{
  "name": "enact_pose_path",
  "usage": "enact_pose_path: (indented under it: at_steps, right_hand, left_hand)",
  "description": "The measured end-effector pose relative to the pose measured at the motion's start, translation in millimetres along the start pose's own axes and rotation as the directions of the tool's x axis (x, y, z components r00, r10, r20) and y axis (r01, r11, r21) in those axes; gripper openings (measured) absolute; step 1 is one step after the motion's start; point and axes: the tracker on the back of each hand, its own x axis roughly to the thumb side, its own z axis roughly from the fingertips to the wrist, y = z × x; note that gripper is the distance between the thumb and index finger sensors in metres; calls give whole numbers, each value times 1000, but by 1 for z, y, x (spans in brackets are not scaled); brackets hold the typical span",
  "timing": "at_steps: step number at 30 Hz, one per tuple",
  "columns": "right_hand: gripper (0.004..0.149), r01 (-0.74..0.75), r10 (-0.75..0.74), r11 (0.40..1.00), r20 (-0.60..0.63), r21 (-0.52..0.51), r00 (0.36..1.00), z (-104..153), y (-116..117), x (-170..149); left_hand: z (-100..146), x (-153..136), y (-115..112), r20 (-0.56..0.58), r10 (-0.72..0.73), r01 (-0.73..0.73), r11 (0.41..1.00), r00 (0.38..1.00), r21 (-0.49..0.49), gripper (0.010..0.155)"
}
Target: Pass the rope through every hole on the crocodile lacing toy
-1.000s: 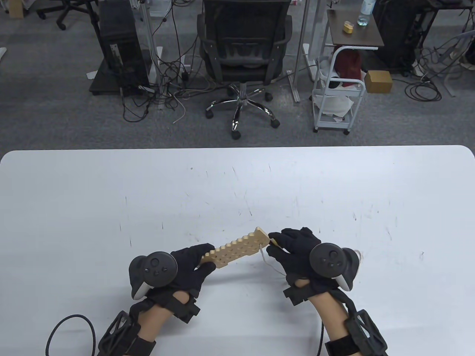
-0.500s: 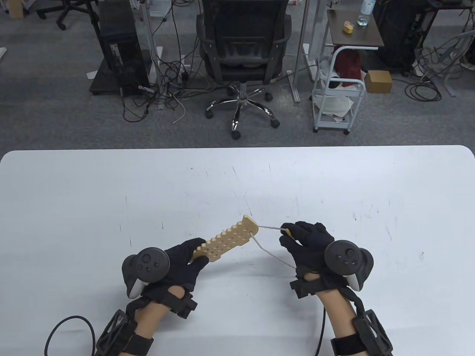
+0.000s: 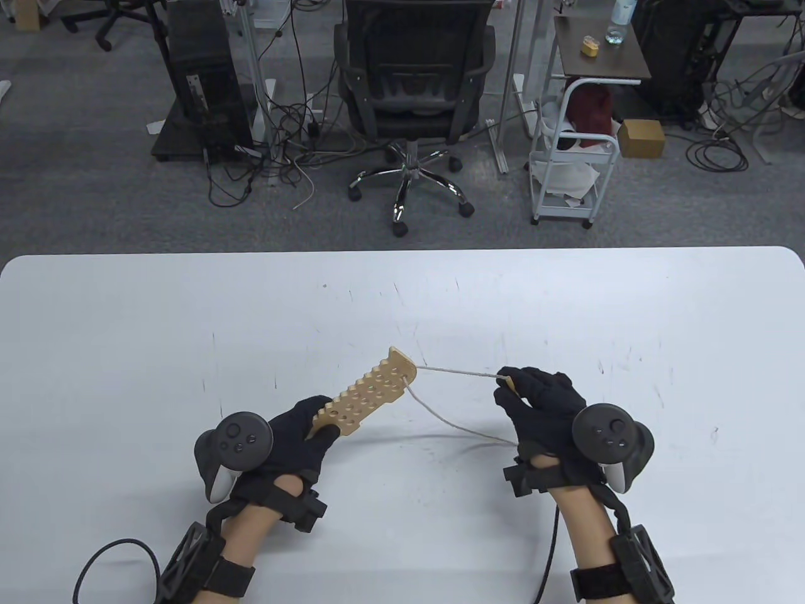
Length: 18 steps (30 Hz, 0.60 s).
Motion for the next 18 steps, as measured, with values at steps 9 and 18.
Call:
enact_pose_path:
  at_steps: [9,18]
  right_hand:
    - [40,11,-12,999,-30,-47,999,-3,-12,-7]
    - [40,22,-27,997,-65,-78,998,-5,-20,-13]
  left_hand:
    - [-2,-9,5,-40,12,-12,1000,999,20,54]
    - [-3,-16,9,-73,14,-11,999,997,36,54]
